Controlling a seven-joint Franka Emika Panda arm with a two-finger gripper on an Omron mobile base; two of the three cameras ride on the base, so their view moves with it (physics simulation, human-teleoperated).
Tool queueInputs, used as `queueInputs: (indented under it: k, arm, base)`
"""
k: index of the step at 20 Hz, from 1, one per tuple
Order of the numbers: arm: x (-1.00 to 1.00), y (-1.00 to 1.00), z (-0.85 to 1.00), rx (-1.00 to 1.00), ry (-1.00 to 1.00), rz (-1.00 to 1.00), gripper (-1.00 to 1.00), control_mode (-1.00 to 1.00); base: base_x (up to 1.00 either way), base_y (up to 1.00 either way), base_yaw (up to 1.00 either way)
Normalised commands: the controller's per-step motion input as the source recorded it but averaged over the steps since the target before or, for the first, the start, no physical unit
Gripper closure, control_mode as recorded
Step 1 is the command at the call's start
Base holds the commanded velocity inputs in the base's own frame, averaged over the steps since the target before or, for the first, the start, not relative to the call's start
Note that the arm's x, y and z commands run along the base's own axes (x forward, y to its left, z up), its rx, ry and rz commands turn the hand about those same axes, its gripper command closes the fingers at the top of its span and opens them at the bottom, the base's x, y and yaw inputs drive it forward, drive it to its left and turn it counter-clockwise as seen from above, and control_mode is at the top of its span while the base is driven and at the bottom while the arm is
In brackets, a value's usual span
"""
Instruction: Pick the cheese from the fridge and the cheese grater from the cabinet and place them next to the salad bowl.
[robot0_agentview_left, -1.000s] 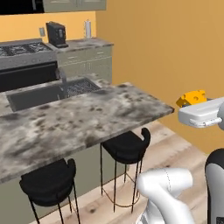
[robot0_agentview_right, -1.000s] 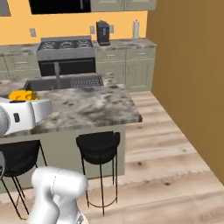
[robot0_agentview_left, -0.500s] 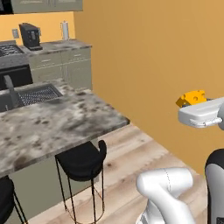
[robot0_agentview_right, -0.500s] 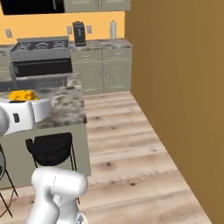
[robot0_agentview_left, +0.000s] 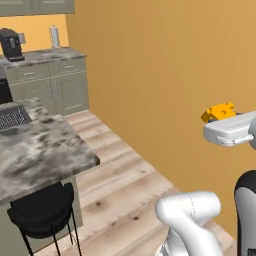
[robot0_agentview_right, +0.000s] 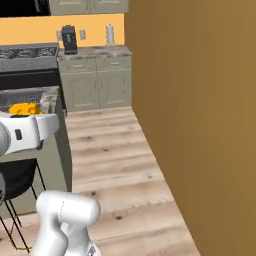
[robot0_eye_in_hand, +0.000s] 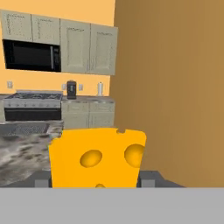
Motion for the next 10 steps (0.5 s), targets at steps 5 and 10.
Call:
queueInputs:
  k: [5,10]
  arm:
    - [0.0,0.0,0.0,0.0,0.0,0.0,1.0,1.0]
    - [0.0,0.0,0.0,0.0,0.0,0.0,1.0,1.0]
  base:
    - [0.8,-0.79,0.02]
    - [1.0,-0.13,0.11]
